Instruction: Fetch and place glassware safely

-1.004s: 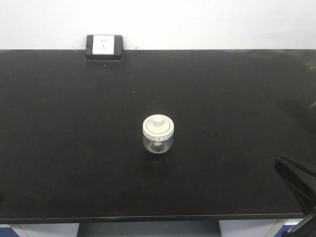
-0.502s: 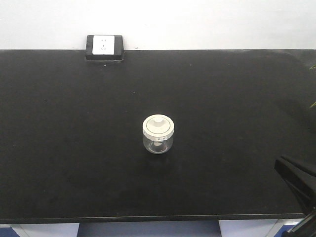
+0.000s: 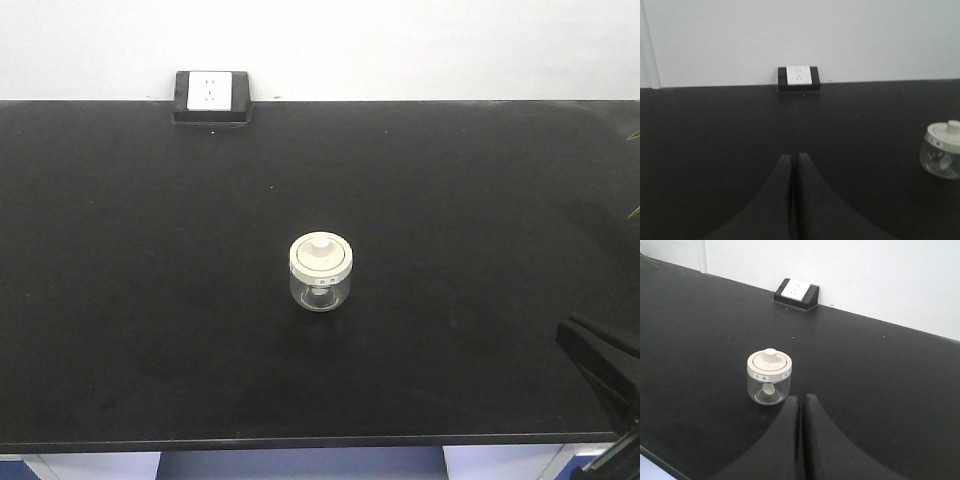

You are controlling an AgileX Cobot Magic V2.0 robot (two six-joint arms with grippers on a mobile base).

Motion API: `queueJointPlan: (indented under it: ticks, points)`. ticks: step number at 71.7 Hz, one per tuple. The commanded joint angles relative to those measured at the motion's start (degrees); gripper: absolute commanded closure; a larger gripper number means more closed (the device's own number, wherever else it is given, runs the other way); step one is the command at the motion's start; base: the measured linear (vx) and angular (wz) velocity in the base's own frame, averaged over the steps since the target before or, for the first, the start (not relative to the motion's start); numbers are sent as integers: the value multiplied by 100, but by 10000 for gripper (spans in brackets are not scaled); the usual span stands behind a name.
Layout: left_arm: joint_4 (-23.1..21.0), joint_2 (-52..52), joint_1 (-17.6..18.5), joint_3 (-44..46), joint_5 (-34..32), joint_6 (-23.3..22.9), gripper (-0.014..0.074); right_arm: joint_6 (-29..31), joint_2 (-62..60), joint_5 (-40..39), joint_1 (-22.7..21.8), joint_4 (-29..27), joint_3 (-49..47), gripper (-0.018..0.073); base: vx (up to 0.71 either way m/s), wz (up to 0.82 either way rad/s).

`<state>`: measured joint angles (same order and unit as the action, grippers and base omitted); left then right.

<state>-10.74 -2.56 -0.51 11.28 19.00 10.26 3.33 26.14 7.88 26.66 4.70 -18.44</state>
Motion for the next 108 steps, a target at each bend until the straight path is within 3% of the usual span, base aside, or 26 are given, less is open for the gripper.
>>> queueJointPlan:
  ticks: [1, 26, 32, 35, 43, 50, 75, 108]
  points:
    - [-387, 191, 25, -165, -172, 362, 603, 23, 16, -413, -35, 21, -150, 563, 0, 0]
    - [-402, 401, 20, -1483, -1618, 352, 603, 23, 16, -413, -35, 21, -150, 563, 0, 0]
    - [173, 401, 20, -1456, -1473, 283, 603, 23, 16, -412, -35, 21, -150, 563, 0, 0]
    - [511, 401, 20, -1456, -1473, 59, 603, 23, 16, -412, -35, 21, -150, 563, 0, 0]
    - [1378, 401, 20, -1462, -1473, -1173, 603, 23, 16, -412, -35, 21, -150, 563, 0, 0]
    - [1666, 401, 20, -1462, -1454, -1781, 603, 23, 16, -412, -35, 21, -150, 563, 0, 0]
    - [1299, 401, 20, -1462, -1387, -1321, 603, 23, 16, -412, -35, 21, -150, 563, 0, 0]
    - [1311, 395, 20, -1456, -1320, -1320, 603, 23, 16, -412, -35, 21, -150, 563, 0, 0]
